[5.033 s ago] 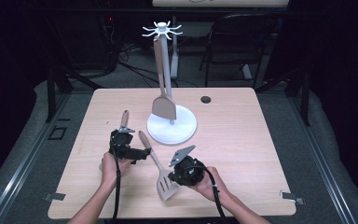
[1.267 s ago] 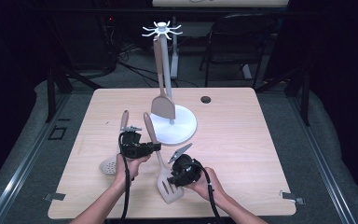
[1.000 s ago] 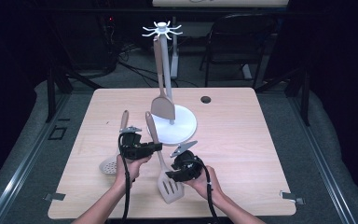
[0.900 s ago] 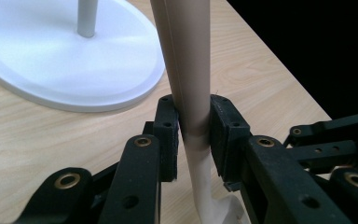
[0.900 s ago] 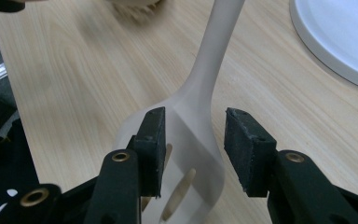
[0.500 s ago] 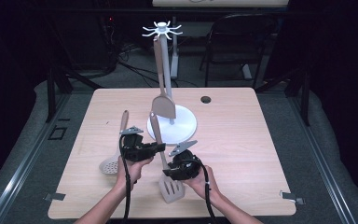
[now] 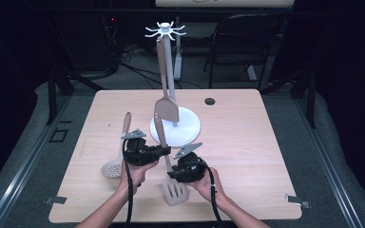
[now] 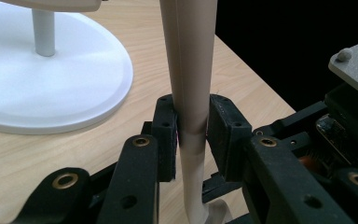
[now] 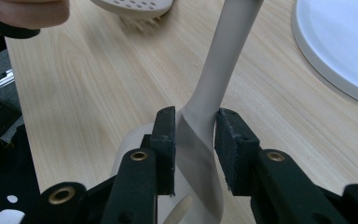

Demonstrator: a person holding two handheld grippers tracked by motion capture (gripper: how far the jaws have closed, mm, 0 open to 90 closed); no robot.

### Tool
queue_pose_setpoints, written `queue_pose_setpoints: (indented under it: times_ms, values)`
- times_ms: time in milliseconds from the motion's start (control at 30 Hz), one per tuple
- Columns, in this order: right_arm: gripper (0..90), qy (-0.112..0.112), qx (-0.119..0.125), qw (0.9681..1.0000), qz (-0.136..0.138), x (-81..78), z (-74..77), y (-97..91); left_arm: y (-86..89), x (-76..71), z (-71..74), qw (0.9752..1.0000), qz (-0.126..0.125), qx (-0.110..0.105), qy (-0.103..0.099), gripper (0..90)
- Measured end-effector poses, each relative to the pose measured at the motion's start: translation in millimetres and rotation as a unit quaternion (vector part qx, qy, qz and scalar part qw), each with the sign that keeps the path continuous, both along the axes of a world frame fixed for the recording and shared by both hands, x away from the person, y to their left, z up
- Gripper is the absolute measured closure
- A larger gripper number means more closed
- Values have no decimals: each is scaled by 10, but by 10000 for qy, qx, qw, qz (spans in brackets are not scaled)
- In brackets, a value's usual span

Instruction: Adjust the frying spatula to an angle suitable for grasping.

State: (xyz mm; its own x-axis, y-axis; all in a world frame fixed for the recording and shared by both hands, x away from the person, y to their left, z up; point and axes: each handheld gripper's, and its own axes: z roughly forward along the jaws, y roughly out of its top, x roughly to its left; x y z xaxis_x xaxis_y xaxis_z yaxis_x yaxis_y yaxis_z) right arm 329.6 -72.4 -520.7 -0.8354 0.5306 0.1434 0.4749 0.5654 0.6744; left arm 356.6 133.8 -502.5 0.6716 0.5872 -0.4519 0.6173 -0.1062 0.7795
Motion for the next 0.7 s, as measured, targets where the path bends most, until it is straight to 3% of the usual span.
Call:
queue_pose_setpoints:
  times_ms: [233,367,433,600,700]
  values:
    - [696,-4,16,10000,31,13,-5,-14,-18,19,-6,10000,3,22,-9,758]
    - [687,-57,-96,9999,127,8,20,-24,-35,3,12,10000,-3,6,-43,763]
    - [631,8,-193,9997,144,27,33,-48,-29,6,14,10000,-19,3,-31,764]
    - [463,119,-110,9995,262,62,90,-128,-26,21,17,10000,-42,-23,2,766]
    - [345,59,-164,9995,267,61,132,-184,-32,20,31,10000,-86,-34,-5,768]
